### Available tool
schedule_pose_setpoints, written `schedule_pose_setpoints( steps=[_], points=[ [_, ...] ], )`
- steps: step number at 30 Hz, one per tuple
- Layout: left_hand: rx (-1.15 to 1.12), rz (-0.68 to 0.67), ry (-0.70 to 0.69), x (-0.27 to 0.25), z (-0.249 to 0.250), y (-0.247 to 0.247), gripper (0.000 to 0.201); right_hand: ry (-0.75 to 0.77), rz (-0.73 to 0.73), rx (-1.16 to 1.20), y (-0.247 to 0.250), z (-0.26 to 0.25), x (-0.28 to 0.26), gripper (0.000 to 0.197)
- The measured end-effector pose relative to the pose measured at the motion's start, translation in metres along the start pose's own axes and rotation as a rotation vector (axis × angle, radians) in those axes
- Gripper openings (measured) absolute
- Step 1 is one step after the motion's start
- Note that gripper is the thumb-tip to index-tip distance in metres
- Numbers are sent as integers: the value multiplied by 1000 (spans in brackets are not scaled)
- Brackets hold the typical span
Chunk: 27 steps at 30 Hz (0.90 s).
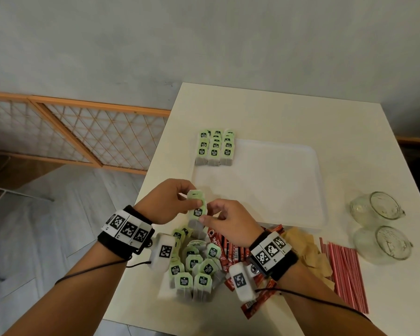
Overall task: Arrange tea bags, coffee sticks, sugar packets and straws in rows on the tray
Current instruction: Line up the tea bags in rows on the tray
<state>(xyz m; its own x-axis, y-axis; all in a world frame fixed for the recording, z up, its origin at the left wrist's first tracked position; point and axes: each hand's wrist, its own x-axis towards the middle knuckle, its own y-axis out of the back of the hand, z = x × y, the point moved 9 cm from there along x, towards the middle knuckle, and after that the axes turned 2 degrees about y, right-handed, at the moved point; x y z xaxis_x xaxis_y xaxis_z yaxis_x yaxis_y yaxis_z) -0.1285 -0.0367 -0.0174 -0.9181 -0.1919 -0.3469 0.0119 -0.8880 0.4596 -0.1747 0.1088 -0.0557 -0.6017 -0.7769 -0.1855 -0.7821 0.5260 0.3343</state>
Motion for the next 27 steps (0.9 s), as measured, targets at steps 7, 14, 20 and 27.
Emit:
schedule_pose_setpoints(
  steps=[7,14,20,27],
  points=[
    [-166,-81,34,5,7,-15,18,29,41,57,11,-1,-2,11],
    [-451,-80,53,8,10,-26,15,39,27,124,17,-7,-7,3],
    [-695,-54,142,15,1,-34,15,-9,71,132,23,-1,-10,17],
    [-776,-66,172,16,1,-40,13,-23,29,79,24,4,-15,15]
  ],
)
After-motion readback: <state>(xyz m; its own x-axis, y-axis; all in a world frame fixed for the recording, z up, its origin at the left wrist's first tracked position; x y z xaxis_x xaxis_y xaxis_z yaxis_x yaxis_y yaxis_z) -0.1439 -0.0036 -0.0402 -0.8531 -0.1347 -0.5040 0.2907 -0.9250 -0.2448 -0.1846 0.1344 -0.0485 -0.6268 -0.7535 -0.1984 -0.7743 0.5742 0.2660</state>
